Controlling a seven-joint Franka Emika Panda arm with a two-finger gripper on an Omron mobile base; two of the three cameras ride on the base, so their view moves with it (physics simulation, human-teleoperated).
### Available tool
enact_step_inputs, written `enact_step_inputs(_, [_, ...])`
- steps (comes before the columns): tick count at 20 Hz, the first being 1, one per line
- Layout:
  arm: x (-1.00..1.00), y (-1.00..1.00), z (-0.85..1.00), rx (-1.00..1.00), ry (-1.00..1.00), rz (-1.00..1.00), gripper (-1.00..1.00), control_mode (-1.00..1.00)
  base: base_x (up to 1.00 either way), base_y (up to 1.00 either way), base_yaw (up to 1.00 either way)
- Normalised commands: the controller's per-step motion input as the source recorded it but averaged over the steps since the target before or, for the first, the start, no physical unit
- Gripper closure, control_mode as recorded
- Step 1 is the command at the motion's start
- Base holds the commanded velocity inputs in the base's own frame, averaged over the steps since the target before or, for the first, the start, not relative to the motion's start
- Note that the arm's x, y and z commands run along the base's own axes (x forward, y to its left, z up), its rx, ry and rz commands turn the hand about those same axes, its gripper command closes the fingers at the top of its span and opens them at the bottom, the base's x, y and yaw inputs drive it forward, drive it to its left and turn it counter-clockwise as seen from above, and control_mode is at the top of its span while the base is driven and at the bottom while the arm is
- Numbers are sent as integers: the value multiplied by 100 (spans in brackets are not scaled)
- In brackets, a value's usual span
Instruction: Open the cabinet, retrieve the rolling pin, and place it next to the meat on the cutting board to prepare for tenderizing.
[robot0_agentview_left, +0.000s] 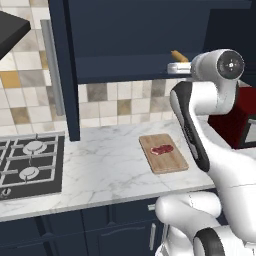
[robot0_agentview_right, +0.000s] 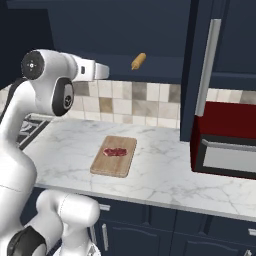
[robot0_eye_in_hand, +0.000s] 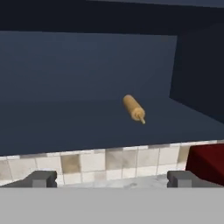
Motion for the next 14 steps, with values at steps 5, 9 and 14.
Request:
enact_step_inputs(5, [45,-56,7,0,2,-20,-100,-100,0,0,0])
enact_step_inputs(9, [50,-39,8,0,9,-8,-100,-100,0,0,0])
enact_step_inputs(14, [48,-35,7,0,15,0,-100,-100,0,0,0])
